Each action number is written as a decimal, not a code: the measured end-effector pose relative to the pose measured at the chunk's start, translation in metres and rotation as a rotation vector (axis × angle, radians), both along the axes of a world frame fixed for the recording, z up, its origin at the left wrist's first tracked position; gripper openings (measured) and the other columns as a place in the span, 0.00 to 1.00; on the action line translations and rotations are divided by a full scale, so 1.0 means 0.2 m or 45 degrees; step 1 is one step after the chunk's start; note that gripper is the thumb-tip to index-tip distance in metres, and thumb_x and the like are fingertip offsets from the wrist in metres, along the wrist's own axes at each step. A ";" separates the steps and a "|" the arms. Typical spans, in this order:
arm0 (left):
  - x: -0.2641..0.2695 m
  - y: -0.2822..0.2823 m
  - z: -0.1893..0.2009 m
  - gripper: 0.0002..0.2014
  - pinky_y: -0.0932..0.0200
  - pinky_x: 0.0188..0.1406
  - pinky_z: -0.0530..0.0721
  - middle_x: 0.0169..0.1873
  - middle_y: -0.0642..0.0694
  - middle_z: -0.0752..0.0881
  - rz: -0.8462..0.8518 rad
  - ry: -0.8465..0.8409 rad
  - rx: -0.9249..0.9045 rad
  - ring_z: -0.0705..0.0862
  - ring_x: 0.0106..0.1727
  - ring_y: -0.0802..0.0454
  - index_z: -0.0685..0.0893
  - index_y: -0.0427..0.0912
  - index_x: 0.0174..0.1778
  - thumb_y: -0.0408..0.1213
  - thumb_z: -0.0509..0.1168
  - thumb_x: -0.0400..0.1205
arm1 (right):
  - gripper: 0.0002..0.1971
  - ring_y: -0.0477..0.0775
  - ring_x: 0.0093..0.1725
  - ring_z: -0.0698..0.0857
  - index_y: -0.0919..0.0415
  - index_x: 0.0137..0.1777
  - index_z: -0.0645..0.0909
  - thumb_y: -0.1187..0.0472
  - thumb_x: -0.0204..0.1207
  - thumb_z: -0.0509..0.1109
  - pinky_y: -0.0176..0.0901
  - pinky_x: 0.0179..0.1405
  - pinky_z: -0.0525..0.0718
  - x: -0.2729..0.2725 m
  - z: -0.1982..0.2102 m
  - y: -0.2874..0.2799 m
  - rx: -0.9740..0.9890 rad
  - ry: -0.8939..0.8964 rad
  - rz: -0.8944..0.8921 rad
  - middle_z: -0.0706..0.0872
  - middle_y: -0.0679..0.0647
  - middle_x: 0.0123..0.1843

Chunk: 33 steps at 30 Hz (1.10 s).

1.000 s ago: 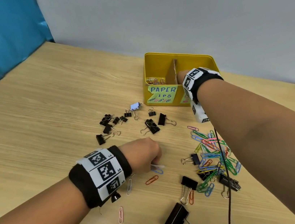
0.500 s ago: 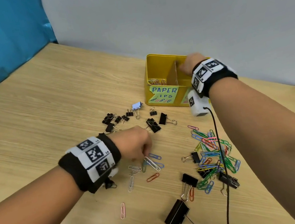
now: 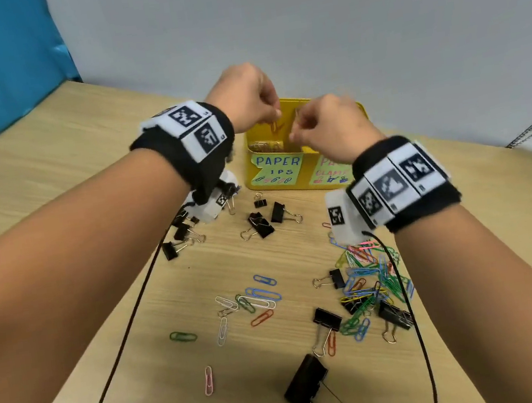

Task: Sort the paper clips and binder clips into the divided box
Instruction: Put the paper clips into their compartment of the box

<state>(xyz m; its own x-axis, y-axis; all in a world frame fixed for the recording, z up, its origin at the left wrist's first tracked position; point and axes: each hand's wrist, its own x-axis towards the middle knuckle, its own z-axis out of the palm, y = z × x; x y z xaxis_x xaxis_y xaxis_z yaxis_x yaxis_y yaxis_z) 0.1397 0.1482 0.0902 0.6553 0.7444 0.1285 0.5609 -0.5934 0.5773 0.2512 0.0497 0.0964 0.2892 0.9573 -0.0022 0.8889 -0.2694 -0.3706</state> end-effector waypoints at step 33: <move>-0.43 -0.56 -0.48 0.07 0.58 0.43 0.75 0.47 0.39 0.83 -0.273 0.796 -0.317 0.80 0.46 0.45 0.81 0.39 0.47 0.29 0.59 0.78 | 0.11 0.58 0.59 0.83 0.63 0.57 0.83 0.65 0.76 0.67 0.37 0.46 0.72 -0.34 -0.48 -0.39 -0.643 0.014 0.490 0.87 0.59 0.58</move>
<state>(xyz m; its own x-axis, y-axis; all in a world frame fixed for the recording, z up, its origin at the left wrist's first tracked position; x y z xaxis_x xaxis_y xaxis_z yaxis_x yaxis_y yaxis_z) 0.0533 0.0365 -0.0052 0.6863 0.5489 -0.4772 0.7172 -0.6199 0.3184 0.1830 -0.0285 0.0003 -0.0783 0.8729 -0.4816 0.9537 -0.0751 -0.2912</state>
